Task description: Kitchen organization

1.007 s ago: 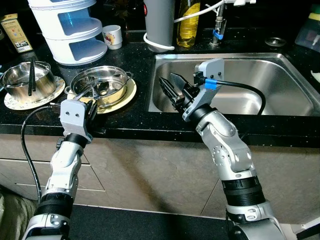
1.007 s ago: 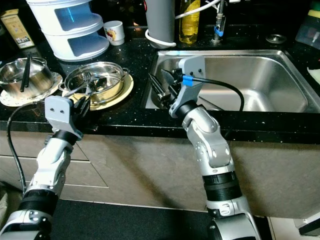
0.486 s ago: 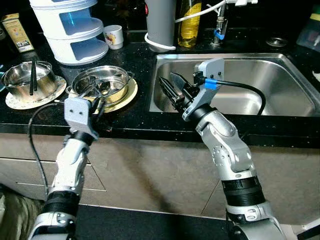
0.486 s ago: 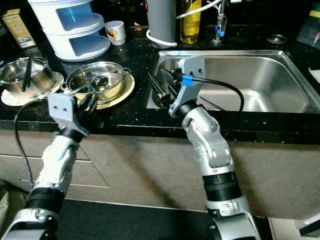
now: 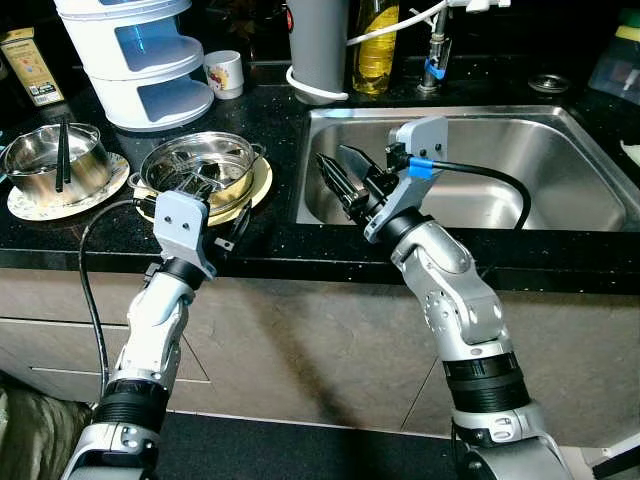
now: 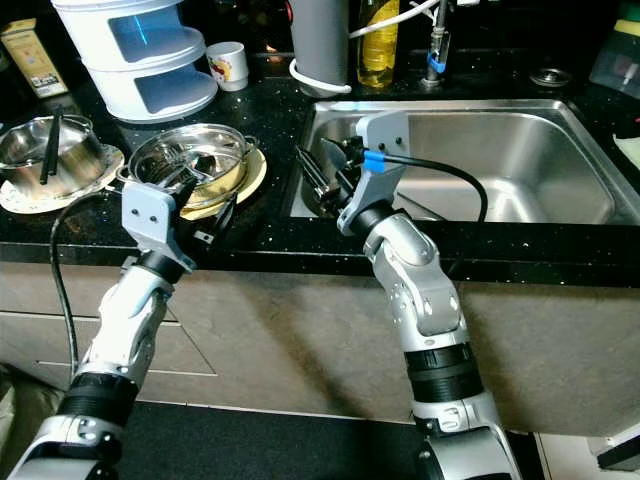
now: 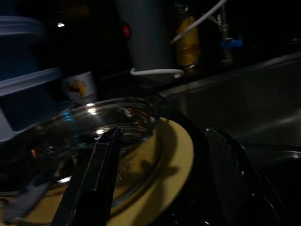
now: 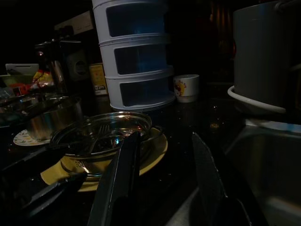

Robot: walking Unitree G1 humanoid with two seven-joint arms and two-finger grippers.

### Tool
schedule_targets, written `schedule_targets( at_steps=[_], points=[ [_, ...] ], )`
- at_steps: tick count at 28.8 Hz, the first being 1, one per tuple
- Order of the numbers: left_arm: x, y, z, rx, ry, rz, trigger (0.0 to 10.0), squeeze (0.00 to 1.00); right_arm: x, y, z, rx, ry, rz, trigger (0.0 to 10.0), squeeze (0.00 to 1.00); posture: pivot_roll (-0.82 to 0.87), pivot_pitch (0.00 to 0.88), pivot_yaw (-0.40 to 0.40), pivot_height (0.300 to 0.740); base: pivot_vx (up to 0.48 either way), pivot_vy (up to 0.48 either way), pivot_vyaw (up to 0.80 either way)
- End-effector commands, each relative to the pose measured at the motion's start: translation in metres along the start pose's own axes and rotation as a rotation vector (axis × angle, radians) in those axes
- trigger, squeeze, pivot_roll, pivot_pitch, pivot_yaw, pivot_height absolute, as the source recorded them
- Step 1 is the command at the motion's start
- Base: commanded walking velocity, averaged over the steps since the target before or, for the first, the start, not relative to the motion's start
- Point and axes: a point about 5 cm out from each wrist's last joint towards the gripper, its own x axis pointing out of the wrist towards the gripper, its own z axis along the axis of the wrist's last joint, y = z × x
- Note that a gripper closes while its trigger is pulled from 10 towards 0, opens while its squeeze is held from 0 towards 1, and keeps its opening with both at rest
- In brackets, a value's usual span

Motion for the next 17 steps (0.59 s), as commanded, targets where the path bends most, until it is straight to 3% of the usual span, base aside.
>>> schedule_targets(
  at_steps=[1,5,17],
  points=[
    [0.0,0.009,0.002,0.028,-0.009,0.027,10.0,0.0,0.001,0.003,-0.002,-0.007,0.022,0.015,10.0,0.0,-0.04,0.0,-0.004,0.74,0.0,0.0,0.0],
    [0.002,0.02,0.004,0.016,-0.014,0.084,10.0,0.0,0.0,0.005,-0.003,-0.005,0.022,0.019,10.0,0.0,-0.04,0.0,-0.006,0.74,0.0,0.0,0.0],
    [0.011,0.024,-0.002,0.027,0.023,0.101,10.0,0.0,-0.002,0.006,-0.002,-0.002,0.024,0.021,10.0,0.0,-0.05,0.005,-0.008,0.74,0.0,0.0,0.0]
  ],
)
